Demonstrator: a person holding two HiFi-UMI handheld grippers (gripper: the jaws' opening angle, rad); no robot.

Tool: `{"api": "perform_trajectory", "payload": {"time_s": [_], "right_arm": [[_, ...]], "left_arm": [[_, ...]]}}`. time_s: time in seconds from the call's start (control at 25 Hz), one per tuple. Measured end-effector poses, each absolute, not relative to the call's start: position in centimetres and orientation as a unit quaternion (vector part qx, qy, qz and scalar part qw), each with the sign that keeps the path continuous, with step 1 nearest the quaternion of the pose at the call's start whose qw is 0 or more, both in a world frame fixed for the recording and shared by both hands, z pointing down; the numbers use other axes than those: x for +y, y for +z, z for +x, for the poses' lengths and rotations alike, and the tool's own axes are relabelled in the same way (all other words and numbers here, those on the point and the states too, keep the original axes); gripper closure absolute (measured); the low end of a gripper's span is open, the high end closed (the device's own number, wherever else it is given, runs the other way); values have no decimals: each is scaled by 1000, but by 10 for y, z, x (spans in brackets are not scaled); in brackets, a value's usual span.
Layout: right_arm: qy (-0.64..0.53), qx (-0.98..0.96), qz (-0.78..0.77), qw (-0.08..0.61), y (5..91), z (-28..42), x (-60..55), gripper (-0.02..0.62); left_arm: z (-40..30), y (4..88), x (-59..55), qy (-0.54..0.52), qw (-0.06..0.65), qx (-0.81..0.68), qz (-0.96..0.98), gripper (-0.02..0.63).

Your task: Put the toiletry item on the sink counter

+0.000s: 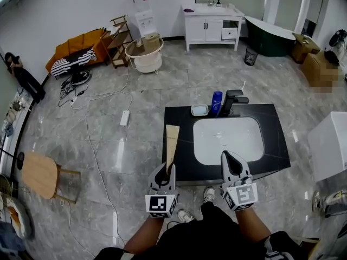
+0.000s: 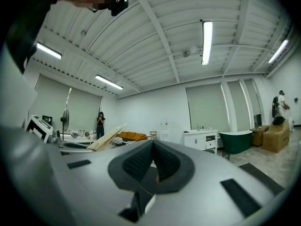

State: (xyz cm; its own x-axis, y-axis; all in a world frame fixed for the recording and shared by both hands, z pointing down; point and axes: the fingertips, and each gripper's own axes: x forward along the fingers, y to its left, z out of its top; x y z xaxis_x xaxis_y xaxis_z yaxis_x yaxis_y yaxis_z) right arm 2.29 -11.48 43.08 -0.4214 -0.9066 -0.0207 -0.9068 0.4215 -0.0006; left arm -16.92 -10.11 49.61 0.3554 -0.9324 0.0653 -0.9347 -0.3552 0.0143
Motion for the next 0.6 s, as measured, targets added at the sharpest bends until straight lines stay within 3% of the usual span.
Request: {"api": "perform_trajectory", "payload": {"time_s": [0.6], "right_arm": [[3, 853, -522, 8, 438, 38, -209, 591]], "left_arm": [[-158, 510, -187, 35, 36, -590, 806, 540]]}}
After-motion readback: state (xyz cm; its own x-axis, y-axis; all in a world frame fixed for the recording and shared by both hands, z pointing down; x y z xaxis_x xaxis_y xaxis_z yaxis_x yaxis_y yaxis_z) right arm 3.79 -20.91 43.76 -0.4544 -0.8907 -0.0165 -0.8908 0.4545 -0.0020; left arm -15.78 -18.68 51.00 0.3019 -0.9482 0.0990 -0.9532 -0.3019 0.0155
